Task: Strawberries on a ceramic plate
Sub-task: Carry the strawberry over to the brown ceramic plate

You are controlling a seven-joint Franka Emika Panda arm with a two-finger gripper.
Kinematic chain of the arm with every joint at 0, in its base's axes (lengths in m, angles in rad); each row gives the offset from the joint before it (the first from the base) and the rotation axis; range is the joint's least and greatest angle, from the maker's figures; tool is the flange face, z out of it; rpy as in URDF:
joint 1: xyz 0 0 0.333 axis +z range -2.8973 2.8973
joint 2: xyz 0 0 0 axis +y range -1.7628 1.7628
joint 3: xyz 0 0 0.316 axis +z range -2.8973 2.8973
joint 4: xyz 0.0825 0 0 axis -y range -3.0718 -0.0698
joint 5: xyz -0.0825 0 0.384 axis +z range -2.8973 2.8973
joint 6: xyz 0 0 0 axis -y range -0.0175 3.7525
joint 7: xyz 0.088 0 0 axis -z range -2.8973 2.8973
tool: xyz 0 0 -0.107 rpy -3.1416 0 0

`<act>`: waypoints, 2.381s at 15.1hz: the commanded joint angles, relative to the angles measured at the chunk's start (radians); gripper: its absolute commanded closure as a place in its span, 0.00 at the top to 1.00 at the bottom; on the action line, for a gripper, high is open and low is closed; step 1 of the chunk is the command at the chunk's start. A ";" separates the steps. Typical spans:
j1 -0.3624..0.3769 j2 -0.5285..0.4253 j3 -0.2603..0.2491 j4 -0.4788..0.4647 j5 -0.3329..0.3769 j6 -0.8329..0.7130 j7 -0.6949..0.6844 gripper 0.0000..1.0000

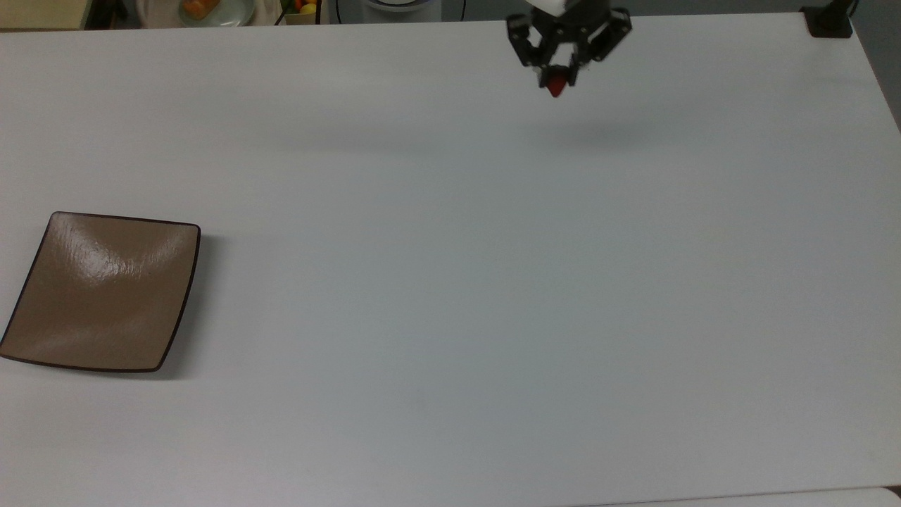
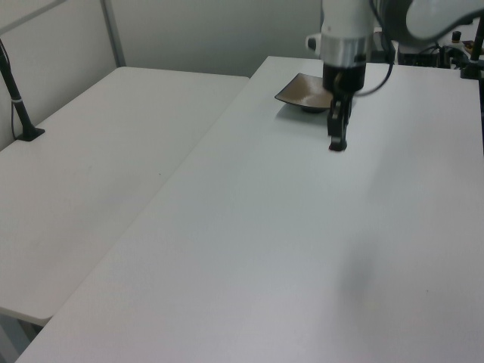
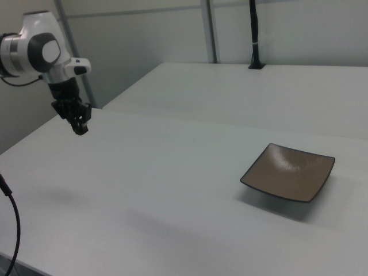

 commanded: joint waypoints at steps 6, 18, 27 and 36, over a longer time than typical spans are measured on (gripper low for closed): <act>-0.041 -0.107 -0.165 -0.003 0.052 -0.149 -0.351 0.14; -0.234 -0.071 -0.274 -0.002 0.043 -0.031 -0.655 0.14; -0.368 0.072 -0.345 -0.003 0.066 0.332 -0.738 0.15; -0.455 0.300 -0.345 0.003 0.143 0.732 -0.758 0.15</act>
